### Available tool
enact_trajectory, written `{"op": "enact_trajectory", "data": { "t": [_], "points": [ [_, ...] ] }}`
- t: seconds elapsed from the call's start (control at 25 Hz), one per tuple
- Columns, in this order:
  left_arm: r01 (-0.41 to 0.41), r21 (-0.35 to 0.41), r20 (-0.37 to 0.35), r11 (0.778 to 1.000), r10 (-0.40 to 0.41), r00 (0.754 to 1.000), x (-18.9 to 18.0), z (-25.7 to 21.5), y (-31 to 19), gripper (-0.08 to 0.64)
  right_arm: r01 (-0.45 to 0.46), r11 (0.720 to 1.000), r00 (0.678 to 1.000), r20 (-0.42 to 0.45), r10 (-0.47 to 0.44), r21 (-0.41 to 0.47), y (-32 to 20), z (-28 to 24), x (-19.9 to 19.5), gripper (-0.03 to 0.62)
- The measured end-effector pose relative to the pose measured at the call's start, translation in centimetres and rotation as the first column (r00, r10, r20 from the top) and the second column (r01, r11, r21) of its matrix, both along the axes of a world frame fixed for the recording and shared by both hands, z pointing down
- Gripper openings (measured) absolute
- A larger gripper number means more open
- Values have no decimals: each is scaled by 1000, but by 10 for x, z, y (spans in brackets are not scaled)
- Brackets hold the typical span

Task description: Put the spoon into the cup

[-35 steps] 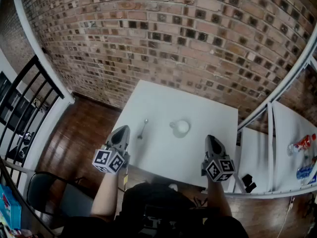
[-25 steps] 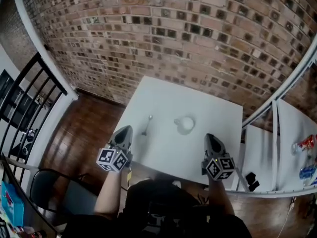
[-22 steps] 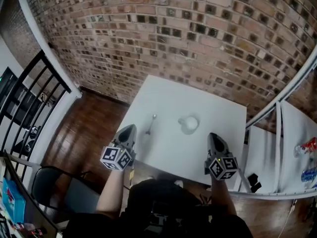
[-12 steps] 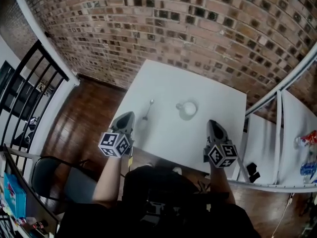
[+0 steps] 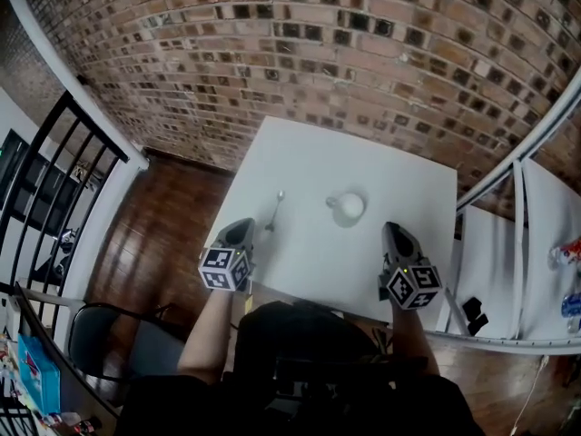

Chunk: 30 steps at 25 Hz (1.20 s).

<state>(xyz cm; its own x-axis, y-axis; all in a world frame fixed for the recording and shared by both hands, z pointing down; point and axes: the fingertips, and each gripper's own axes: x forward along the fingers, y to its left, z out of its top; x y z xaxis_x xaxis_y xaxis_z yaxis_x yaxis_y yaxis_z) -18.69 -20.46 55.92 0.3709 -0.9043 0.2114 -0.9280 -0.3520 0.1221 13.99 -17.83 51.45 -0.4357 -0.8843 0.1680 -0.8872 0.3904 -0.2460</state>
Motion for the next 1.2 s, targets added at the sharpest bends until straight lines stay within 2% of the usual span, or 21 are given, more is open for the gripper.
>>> {"op": "enact_trajectory", "data": {
  "t": [0.08,0.2,0.28,0.36,0.64,0.72,0.84,1.2],
  "points": [
    [-5,-38,45,999,7,999,6,19,-9,3,9,1000,1000,4,-9,-5,-3,3,-1,5],
    [-7,-97,90,995,16,996,15,45,-21,115,17,1000,1000,16,-17,-7,-7,3,-1,5],
    [-7,-136,118,991,24,993,19,61,-28,124,22,1000,1000,21,-22,-3,-10,1,-1,5],
    [-14,-178,132,984,38,991,23,76,-34,175,24,1000,1000,21,-24,-1,-13,-1,-1,5],
    [8,-272,172,962,41,984,27,118,-45,176,22,1000,999,36,-21,-8,-13,0,9,5],
    [13,-299,187,954,45,981,29,130,-45,202,9,1000,999,36,-9,-9,-12,1,14,5],
    [17,-342,201,940,56,978,31,148,-42,204,-6,1000,1000,27,6,-8,-10,3,22,5],
    [21,-341,227,940,61,972,36,154,-43,210,-18,1000,999,27,19,-25,-12,8,26,5]
  ]
}}
